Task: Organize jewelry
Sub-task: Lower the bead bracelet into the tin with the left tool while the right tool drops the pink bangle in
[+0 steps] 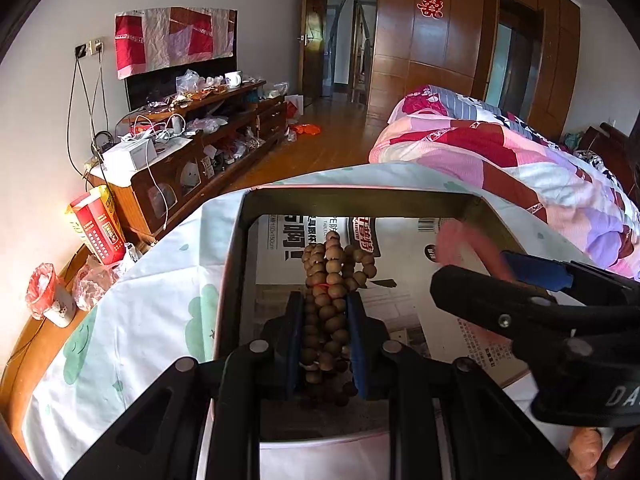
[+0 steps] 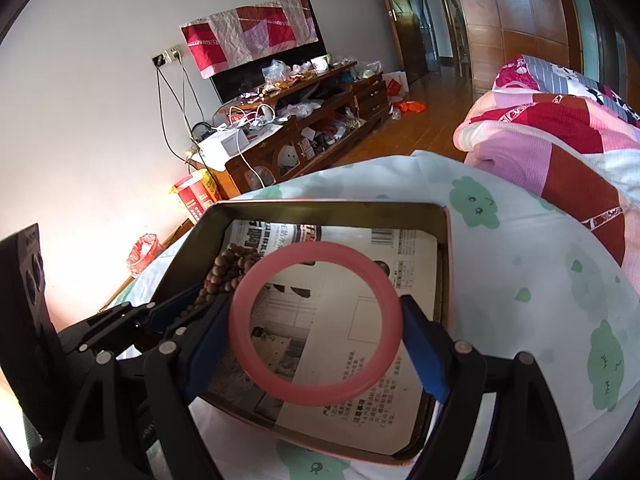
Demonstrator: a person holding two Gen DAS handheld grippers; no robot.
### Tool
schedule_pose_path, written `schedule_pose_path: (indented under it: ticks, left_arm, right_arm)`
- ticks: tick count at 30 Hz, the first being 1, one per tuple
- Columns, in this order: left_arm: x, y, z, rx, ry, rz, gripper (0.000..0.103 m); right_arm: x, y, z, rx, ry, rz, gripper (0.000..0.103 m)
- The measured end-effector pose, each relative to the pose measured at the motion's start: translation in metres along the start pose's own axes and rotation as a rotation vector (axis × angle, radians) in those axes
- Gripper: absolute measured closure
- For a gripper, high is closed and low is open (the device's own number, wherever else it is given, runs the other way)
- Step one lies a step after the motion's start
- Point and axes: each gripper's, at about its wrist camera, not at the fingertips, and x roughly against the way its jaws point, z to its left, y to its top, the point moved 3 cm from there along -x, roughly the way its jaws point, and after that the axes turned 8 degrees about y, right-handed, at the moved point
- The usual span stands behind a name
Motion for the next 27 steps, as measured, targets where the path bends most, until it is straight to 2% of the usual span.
schedule_pose_path:
  ticks: [3,5,8,10,17,21,27]
  left_arm:
    - [0.0,0.0,-0.003,-0.009,0.019,-0.003,0.077]
    - [0.001,0.0,-0.004,-0.019,0.031,-0.01,0.059]
    - [0.005,0.0,-0.004,-0.024,0.031,-0.033,0.049]
    - [0.006,0.001,-0.004,-0.023,0.031,-0.039,0.046]
    - [0.007,0.001,-0.004,-0.005,0.022,-0.047,0.046]
    - [0.013,0.001,0.004,0.044,-0.021,-0.076,0.046]
    - [0.033,-0.004,0.013,0.088,-0.001,-0.096,0.045]
  right_arm:
    - [0.002,0.0,0.0,-0.007,0.021,-0.01,0.019]
    - [0.001,0.0,0.0,-0.011,0.023,-0.011,0.018]
    - [-0.001,0.001,0.002,0.0,0.011,-0.014,0.018]
    - [0.001,0.002,0.003,0.005,0.011,-0.023,0.018]
    - [0.007,0.005,0.005,0.006,-0.01,-0.054,0.014]
    - [0.013,0.008,0.008,0.0,-0.042,-0.066,0.014]
    - [0.032,0.005,0.013,-0.028,-0.068,-0.076,0.012]
